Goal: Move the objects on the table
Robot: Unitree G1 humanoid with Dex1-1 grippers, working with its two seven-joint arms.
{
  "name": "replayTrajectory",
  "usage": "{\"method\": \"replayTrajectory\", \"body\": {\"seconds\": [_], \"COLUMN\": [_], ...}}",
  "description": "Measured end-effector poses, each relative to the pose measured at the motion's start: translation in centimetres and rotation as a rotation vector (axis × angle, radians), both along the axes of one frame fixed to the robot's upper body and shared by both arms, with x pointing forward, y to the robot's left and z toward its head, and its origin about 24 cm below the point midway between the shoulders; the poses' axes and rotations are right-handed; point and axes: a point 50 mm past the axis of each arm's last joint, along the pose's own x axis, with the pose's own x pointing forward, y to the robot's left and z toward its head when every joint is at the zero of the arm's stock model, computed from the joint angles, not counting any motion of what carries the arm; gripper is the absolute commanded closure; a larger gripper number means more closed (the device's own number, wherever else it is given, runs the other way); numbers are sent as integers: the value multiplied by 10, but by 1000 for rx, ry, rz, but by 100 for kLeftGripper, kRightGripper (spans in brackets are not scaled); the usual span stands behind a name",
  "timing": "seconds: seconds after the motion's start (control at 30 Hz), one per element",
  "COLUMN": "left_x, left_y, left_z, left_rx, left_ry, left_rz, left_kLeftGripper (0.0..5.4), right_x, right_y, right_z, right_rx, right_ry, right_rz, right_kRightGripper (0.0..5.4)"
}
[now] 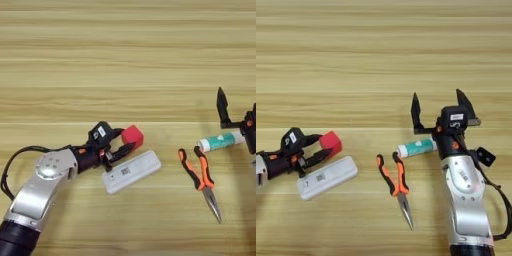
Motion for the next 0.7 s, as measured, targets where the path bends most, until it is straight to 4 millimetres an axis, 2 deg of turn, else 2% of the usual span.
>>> {"method": "replayTrajectory", "body": {"seconds": [0.23, 0.4, 0.7], "left_x": [10, 17, 18], "left_y": [0, -2, -3], "left_z": [13, 23, 28], "left_rx": [20, 20, 19], "left_ry": [-64, -102, -118], "left_rz": [-33, -47, -86], "left_kLeftGripper": [316, 316, 316], "right_x": [0, -1, -7], "right_y": [5, 9, 9], "right_z": [3, 5, 9], "right_rx": [-31, -112, -219], "right_ry": [-3, 13, 61], "right_rz": [72, 177, 407], "right_kRightGripper": [0, 0, 0]}}
